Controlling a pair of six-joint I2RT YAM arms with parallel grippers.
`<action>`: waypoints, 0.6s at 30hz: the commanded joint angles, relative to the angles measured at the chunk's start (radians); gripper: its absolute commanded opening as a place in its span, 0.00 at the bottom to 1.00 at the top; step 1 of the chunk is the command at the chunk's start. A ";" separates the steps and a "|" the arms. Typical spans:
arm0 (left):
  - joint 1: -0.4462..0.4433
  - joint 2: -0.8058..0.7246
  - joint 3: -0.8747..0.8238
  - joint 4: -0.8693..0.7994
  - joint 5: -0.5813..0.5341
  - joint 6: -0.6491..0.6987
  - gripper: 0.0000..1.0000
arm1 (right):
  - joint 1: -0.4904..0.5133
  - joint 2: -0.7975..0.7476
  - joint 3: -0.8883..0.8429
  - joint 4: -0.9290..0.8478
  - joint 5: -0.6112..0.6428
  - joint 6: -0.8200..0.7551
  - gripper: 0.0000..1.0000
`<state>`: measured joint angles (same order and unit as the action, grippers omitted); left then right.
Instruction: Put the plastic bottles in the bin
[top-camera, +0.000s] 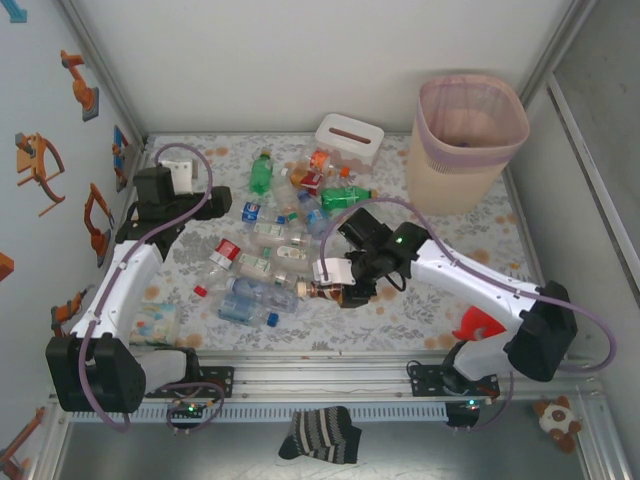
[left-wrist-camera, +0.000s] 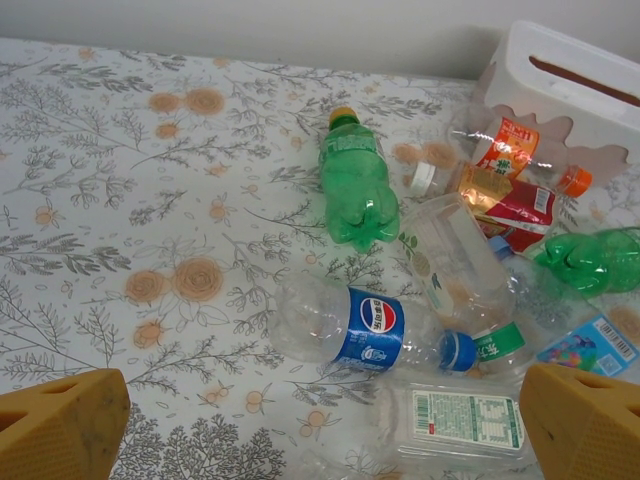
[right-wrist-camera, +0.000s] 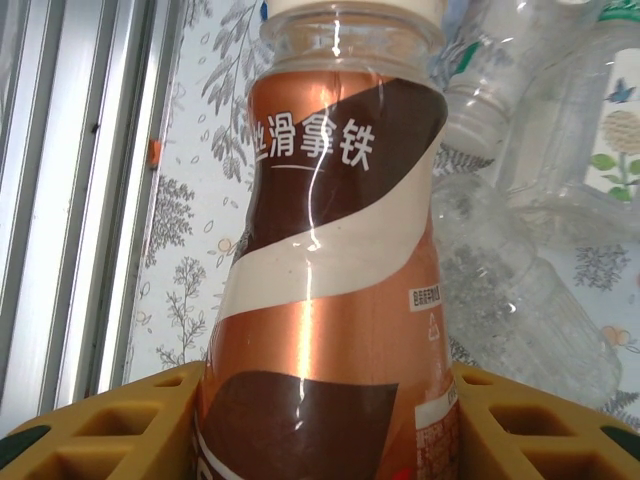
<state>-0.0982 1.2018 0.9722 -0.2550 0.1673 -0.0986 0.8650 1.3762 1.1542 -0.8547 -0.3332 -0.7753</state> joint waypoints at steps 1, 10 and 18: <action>-0.012 -0.017 -0.009 -0.011 -0.007 0.019 1.00 | -0.019 -0.048 0.028 0.022 -0.044 0.065 0.46; -0.021 -0.021 -0.006 -0.013 -0.006 0.019 1.00 | -0.161 -0.093 0.122 0.115 -0.052 0.284 0.42; -0.023 -0.033 0.002 -0.017 0.015 0.010 1.00 | -0.337 -0.034 0.295 0.140 -0.006 0.523 0.40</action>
<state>-0.1173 1.1973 0.9722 -0.2558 0.1654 -0.0959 0.5808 1.3186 1.3804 -0.7483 -0.3637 -0.3981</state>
